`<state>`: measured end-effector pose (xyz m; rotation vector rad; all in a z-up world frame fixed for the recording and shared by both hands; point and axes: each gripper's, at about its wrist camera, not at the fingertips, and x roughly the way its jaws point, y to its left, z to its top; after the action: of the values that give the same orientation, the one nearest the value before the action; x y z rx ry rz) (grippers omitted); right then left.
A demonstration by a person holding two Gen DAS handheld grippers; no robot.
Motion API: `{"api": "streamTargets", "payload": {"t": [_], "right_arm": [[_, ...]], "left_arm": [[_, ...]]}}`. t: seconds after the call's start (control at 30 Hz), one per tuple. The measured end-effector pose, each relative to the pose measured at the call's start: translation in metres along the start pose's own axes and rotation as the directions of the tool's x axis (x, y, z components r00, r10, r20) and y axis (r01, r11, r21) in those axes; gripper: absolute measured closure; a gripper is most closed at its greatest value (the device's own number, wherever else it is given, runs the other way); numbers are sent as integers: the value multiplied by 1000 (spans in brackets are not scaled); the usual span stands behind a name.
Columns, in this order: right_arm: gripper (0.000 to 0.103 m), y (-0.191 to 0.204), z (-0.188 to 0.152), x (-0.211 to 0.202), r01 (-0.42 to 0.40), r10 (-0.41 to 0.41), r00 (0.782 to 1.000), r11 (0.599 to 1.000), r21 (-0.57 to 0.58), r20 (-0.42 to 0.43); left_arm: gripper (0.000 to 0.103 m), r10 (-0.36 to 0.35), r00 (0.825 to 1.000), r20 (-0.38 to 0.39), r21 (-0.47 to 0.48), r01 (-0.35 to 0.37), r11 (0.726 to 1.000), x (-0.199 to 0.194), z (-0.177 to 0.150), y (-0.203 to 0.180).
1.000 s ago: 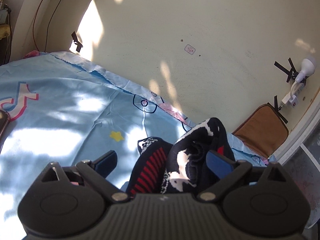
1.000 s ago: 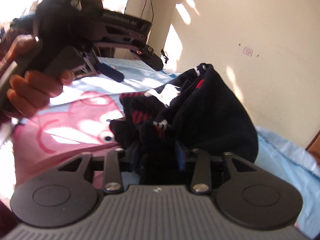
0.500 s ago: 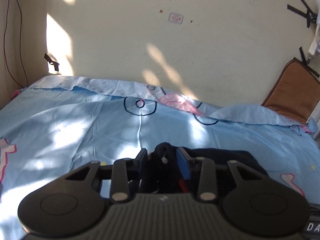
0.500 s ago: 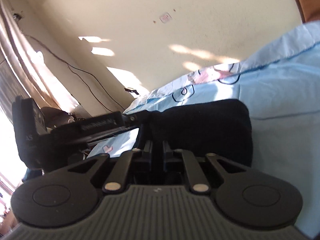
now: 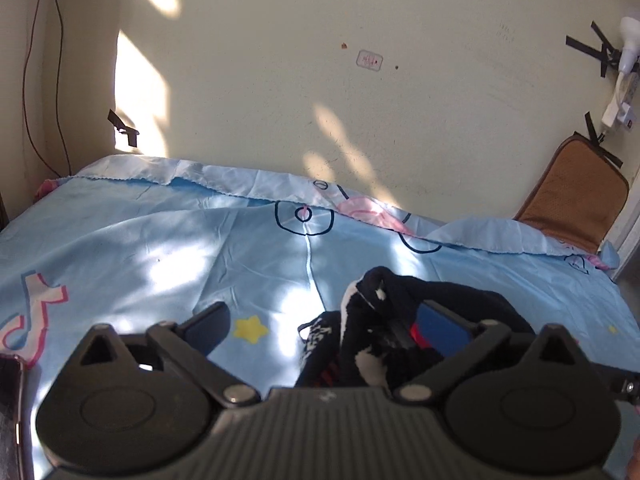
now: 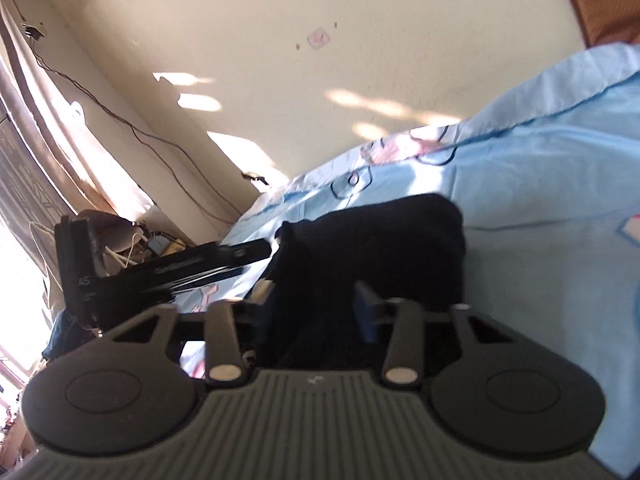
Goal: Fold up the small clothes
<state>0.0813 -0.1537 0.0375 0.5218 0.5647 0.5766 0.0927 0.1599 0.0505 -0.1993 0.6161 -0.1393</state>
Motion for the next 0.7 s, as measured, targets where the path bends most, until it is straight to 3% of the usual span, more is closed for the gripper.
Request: {"api": "streamTargets", "payload": {"t": [0.03,0.17,0.23,0.3,0.33,0.37,0.43,0.47,0.53,0.6,0.7], "right_arm": [[20,-8,-3,-8,25,-25,999,1000,-2,20],[19,-45,-14,0,17,-12,999,993,121,-42],[19,-57,-21,14,-9,26,997,976,216,-74],[18,-51,-23,26,-26,39,997,981,193,-63],[19,-46,-23,35,-47,63,995,982,185,-80],[21,-37,-25,44,-61,81,991,982,179,-104],[24,-15,-26,57,15,-5,994,996,87,-114],[38,-8,-25,59,41,-36,994,998,46,-105],[54,-5,-17,58,35,-33,996,999,26,-88],[58,-8,-7,55,19,-17,999,999,43,-48],[59,-12,14,50,22,-23,998,1000,21,61]], "left_arm": [[0,-27,999,-20,-2,27,1000,-4,-3,5],[0,-135,979,-154,-73,125,989,8,-20,15],[0,-185,958,-219,-106,165,981,23,-34,14],[0,-250,933,-259,-158,215,964,35,-44,12],[0,-263,939,-221,-161,231,960,34,-50,9],[1,-280,935,-219,-158,249,956,36,-53,3],[7,-289,933,-215,-129,266,955,40,-54,-12],[11,-279,937,-210,-117,259,959,41,-53,-17],[14,-316,927,-203,-134,293,947,45,-45,-20],[18,-358,915,-185,-149,333,931,48,-27,-25],[20,-363,922,-131,-79,356,931,55,11,-46]]}}
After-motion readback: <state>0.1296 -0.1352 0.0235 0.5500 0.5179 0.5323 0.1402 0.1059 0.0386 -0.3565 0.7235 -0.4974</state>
